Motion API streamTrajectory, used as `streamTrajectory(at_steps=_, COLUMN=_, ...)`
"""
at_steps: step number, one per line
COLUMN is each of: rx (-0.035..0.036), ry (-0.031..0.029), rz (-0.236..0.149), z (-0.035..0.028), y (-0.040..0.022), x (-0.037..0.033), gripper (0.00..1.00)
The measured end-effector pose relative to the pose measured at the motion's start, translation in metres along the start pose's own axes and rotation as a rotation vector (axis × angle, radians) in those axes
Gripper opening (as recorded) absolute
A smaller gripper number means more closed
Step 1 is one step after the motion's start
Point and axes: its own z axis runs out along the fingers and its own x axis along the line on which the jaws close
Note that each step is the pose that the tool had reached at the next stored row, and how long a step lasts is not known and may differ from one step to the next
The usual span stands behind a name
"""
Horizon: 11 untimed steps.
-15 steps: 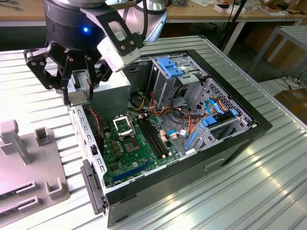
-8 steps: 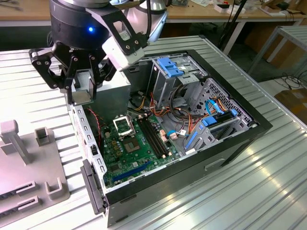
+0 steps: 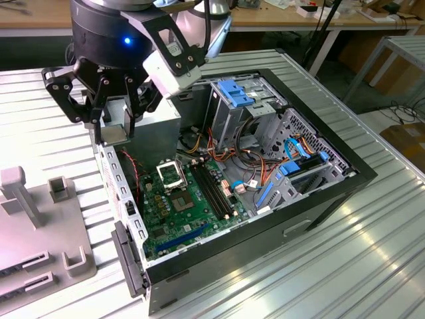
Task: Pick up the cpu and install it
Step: 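Pick up the cpu and move it towards the insertion slot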
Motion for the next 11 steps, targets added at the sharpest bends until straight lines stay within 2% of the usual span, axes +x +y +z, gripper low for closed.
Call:
streamTrajectory(at_steps=7, rx=0.0005, ry=0.0, rz=0.0, z=0.0003, y=0.0, x=-0.0011, gripper=0.47)
streamTrajectory(at_steps=10, rx=0.0007, ry=-0.0002, rz=0.0, z=0.0004, y=-0.0003, x=-0.0075, gripper=0.47)
streamTrajectory(at_steps=11, rx=0.001, ry=0.0001, rz=0.0, z=0.0001, y=-0.0005, x=-0.0117, gripper=0.47)
